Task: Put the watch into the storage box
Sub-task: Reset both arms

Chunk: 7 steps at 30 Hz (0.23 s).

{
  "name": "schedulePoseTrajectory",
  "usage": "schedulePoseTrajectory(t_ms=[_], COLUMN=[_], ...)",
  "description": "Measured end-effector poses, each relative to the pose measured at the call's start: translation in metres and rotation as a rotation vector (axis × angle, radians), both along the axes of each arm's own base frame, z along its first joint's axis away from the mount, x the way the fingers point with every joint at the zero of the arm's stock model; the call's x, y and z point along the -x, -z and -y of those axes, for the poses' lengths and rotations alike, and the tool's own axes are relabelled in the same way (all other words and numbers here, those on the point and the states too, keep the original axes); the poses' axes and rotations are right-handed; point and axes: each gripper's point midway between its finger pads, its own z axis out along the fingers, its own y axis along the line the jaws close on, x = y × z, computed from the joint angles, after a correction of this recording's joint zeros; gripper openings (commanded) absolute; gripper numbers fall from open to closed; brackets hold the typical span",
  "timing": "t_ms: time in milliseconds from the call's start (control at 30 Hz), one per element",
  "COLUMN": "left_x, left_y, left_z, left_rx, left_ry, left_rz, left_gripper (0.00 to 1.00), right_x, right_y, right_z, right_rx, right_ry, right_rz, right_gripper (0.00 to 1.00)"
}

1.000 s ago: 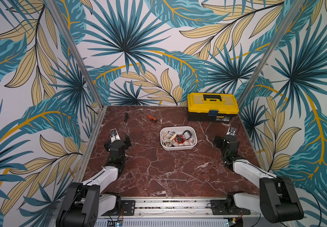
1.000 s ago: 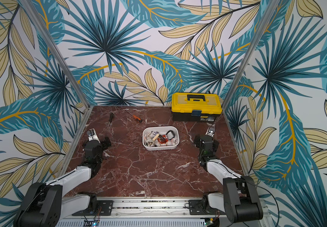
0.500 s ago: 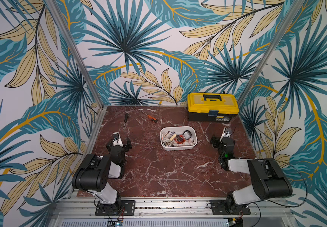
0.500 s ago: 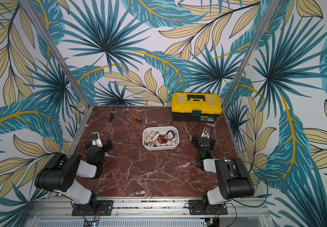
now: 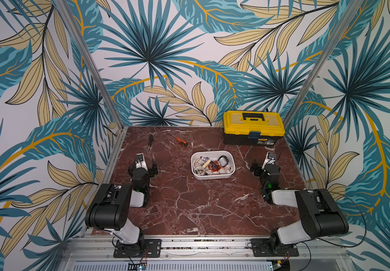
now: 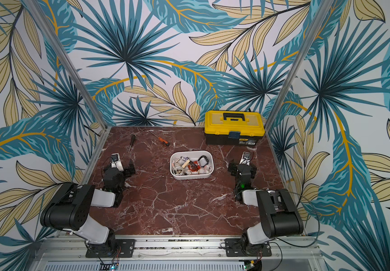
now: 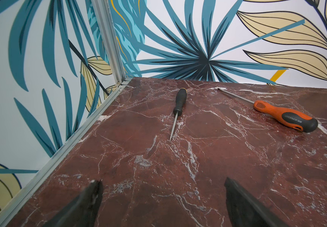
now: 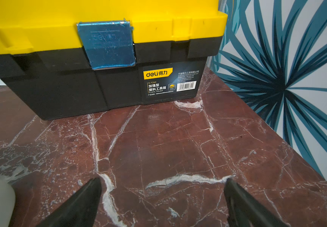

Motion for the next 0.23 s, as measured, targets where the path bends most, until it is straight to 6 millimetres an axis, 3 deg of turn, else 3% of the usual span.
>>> schedulePoseTrajectory(t_ms=[233], left_x=[0.0005], left_y=[0.0021], left_z=[-0.0006], left_rx=[0.000], left_ry=[-0.002], left_rz=[-0.009], left_gripper=[1.00], right_x=[0.0000], right_y=[-0.0001], right_z=[0.0001], right_rx=[0.000], right_ry=[0.000], right_rz=[0.000], right_gripper=[1.00])
